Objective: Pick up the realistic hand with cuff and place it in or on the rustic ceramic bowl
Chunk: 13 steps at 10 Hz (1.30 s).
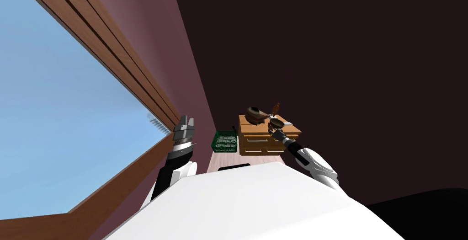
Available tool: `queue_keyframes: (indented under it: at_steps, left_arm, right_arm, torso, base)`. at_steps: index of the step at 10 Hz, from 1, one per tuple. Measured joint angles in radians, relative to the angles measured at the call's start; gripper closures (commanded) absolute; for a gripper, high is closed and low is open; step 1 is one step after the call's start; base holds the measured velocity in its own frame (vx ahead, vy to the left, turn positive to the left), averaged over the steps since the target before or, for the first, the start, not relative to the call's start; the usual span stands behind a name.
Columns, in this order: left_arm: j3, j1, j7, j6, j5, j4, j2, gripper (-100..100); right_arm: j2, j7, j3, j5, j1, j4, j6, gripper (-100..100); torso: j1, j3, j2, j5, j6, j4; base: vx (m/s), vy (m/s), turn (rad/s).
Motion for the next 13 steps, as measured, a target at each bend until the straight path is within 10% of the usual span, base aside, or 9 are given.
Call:
queue_keyframes:
  at_steps: [13]
  left_arm:
    - [0.0, 0.0, 0.0, 0.0, 0.0, 0.0, 0.0, 0]
  right_arm:
    - [-0.226, 0.082, -0.194, 0.352, 0.139, -0.195, -0.145, 100]
  torso:
    - [0.005, -0.002, -0.005, 0.004, -0.002, 0.0]
  base:
    - [-0.04, -0.153, 0.226]
